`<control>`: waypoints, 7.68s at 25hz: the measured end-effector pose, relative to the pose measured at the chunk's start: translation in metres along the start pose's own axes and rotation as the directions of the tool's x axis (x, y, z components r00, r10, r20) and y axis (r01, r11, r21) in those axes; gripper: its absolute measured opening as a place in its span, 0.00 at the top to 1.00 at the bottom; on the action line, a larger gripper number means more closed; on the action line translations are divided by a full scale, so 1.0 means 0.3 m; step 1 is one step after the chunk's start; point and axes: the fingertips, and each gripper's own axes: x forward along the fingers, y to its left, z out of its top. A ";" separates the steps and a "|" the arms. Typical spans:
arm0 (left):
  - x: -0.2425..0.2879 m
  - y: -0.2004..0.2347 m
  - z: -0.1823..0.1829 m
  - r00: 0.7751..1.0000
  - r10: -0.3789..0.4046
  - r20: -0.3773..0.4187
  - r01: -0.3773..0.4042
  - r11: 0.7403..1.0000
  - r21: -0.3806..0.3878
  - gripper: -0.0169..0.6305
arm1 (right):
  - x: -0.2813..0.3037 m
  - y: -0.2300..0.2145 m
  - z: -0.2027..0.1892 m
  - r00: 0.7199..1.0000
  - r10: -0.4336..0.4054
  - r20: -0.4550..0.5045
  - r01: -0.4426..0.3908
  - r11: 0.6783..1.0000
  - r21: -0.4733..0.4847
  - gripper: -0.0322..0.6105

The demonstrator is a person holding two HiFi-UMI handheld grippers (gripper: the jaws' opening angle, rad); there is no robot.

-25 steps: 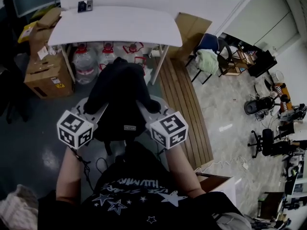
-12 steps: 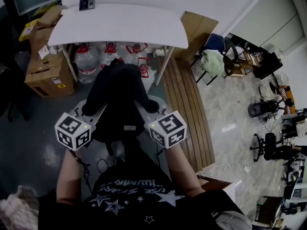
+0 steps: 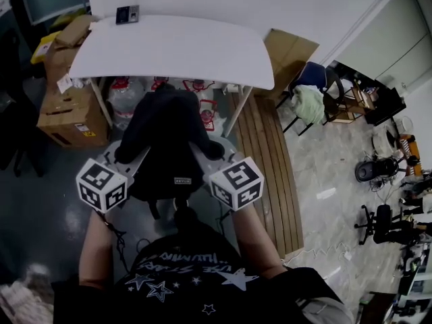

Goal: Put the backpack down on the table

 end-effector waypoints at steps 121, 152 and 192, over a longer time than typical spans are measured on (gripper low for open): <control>1.314 1.803 0.788 0.958 -0.279 0.068 0.268 0.954 0.138 0.91 | 1.596 -1.488 0.662 0.954 -0.288 0.088 0.292 0.956 -0.035 0.94; 1.208 1.847 0.756 0.992 -0.041 0.120 0.017 0.981 0.195 0.40 | 1.601 -1.386 0.539 0.967 -0.254 -0.006 0.251 0.960 -0.122 0.33; 0.855 1.386 0.554 0.994 -0.029 0.104 0.020 0.996 0.084 0.91 | 1.206 -1.100 0.461 0.968 -0.236 0.079 0.241 0.969 -0.061 0.92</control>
